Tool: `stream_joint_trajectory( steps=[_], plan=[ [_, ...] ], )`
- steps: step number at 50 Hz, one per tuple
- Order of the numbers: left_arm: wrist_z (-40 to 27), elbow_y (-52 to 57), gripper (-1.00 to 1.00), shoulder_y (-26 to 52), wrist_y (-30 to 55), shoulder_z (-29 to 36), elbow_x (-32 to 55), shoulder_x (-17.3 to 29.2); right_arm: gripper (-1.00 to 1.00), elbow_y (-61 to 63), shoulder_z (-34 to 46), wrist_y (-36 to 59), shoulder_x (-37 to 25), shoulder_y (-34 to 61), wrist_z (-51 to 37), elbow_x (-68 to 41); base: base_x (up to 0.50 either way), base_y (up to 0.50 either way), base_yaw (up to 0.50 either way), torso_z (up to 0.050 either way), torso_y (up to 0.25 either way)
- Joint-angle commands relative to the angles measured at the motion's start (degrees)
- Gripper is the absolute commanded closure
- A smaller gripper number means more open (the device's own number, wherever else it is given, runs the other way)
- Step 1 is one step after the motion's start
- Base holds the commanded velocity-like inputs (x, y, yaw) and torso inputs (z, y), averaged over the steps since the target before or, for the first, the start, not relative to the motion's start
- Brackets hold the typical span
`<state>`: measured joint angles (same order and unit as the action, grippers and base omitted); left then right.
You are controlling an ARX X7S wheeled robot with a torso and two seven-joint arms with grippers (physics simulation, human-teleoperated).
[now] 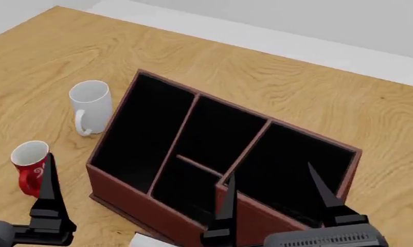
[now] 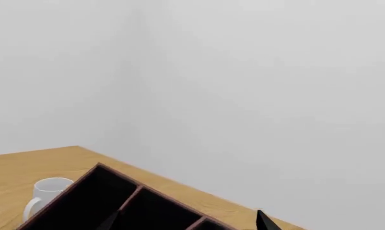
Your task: Pick up the book and place it in the right compartment of the caddy.
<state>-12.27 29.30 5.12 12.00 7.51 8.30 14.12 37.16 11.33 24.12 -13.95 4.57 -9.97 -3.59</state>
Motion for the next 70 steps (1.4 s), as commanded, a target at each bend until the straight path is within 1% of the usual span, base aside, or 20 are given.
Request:
stream_joint_trajectory(
  steps=[1,4,9,11,12,13,16,41,61,63,64,67,69,70],
  plan=[
    [-0.3,0.0,-1.00,0.0,-0.3,0.3,0.3,0.3,-1.00,-0.1,0.0,-0.6,-0.3,0.0,0.1,-0.9,0.21,-0.45,0.00,0.000,0.000],
    [-0.5,0.5,-1.00,0.0,0.1,0.3,0.4,0.4,-1.00,-0.4,0.1,-1.0,-0.2,0.0,-0.2,-0.8,0.24,-0.43,0.00,0.000,0.000],
    [-0.5,0.3,-1.00,0.0,-0.1,0.4,0.5,0.6,-1.00,-0.1,0.5,-0.3,-0.4,0.2,-0.8,-0.1,0.02,-0.02,0.00,0.000,0.000],
    [-0.6,0.8,-1.00,-0.1,0.2,0.3,0.7,0.7,-1.00,0.1,-0.3,-1.9,-0.3,-0.3,-1.3,-0.3,0.01,0.00,0.00,0.000,0.000],
    [-0.7,0.7,-1.00,-0.1,0.1,0.3,0.6,0.7,-1.00,0.6,1.1,1.9,-0.7,0.4,-2.3,2.3,0.00,0.00,0.00,0.000,0.000],
    [-0.7,0.7,-1.00,0.0,0.1,0.3,0.8,0.7,-1.00,0.7,1.2,1.9,-0.5,0.4,-2.8,2.6,0.00,0.00,0.00,0.000,0.000],
    [-0.9,1.2,-1.00,-0.1,0.4,0.3,0.9,0.9,-1.00,0.9,2.1,1.8,-0.7,0.3,-2.8,3.2,0.00,0.00,0.50,0.000,0.000],
    [-1.4,1.0,-1.00,0.0,0.2,0.7,1.4,1.5,-1.00,-0.1,1.7,-0.7,-0.9,0.3,-2.9,1.0,0.00,0.00,0.50,0.000,0.000],
    [-1.9,1.3,-1.00,-0.1,0.0,1.1,1.6,2.0,-1.00,0.2,1.6,-0.5,-1.1,0.6,-2.5,-1.2,0.00,0.00,0.00,0.000,0.000],
    [-2.0,1.6,-1.00,0.0,0.2,1.0,1.7,2.1,-1.00,0.6,2.2,1.8,-1.1,1.4,-2.0,-1.7,0.00,0.00,0.00,0.000,0.000],
    [-2.1,1.9,-1.00,0.1,0.5,0.7,2.0,2.3,-1.00,1.2,2.3,4.6,-1.3,2.1,-0.8,-3.3,0.00,0.00,0.00,0.000,0.000],
    [-2.2,2.2,-1.00,0.4,1.1,-0.4,2.9,2.6,-1.00,4.1,2.0,10.7,-1.1,4.0,-2.2,-2.8,0.00,0.00,0.00,0.000,0.000],
    [-2.3,2.1,-1.00,0.6,0.8,-0.7,2.8,2.9,-1.00,5.4,3.1,13.8,-1.6,5.8,-2.5,-1.8,0.00,0.00,0.00,0.000,0.000],
    [-2.4,2.4,-1.00,0.7,1.2,-1.0,3.1,3.0,-1.00,6.6,4.7,17.6,-2.3,7.7,-2.3,-1.0,0.00,0.00,0.00,0.000,0.000]
  ],
)
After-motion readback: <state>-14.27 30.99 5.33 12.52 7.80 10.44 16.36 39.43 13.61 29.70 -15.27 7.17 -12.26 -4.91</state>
